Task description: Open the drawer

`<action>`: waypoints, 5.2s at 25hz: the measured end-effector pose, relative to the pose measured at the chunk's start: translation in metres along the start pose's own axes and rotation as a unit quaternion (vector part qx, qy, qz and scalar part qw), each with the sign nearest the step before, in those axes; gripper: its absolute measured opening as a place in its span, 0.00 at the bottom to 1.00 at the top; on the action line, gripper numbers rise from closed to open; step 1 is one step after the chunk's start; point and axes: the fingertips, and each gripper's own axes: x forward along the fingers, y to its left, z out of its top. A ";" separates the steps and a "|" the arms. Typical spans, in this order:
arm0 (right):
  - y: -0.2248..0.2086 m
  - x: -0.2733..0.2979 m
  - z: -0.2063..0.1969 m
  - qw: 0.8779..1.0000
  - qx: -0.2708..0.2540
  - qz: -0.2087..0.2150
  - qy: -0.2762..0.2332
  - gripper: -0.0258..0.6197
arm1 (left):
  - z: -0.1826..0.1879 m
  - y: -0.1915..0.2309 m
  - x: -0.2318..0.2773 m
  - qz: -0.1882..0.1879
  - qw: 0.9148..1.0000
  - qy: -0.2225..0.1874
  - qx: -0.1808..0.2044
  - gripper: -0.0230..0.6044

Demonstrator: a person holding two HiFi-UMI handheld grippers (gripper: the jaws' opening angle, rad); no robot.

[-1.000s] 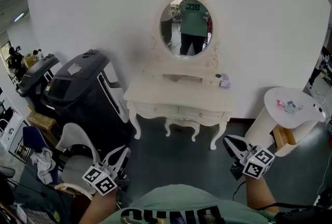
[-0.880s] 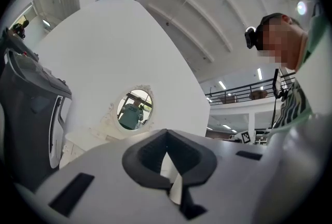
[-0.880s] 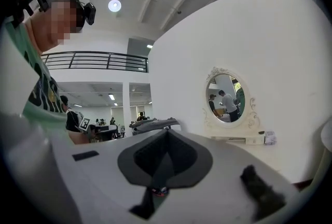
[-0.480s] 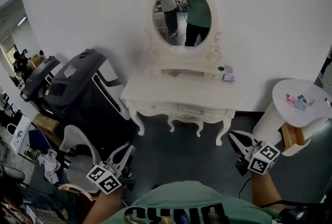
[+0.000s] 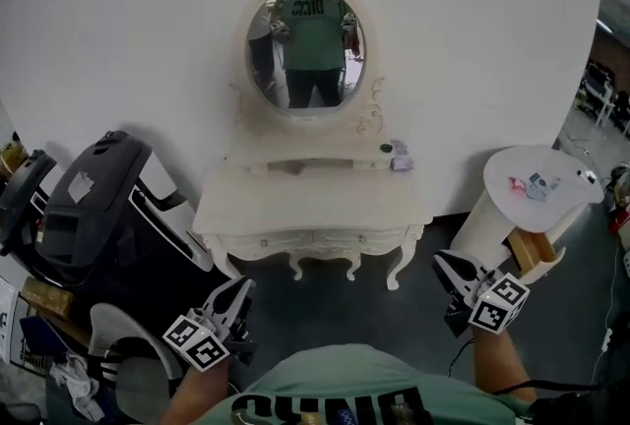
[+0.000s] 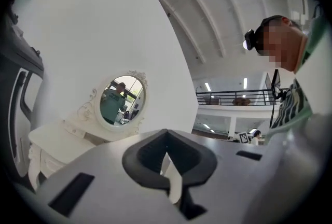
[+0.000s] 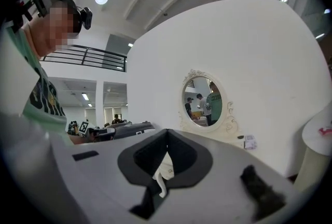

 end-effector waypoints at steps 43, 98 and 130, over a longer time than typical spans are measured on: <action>-0.249 0.182 0.035 0.998 0.029 0.054 -0.004 0.06 | 0.013 0.121 0.260 0.030 0.998 0.044 0.016 0.05; -0.121 0.039 -0.047 0.902 0.052 -0.428 -0.028 0.06 | -0.157 0.079 0.345 -0.442 0.842 0.311 0.002 0.05; -0.118 -0.036 -0.203 0.898 0.157 -0.411 0.014 0.06 | -0.496 0.221 0.361 -0.076 0.829 0.521 0.190 0.32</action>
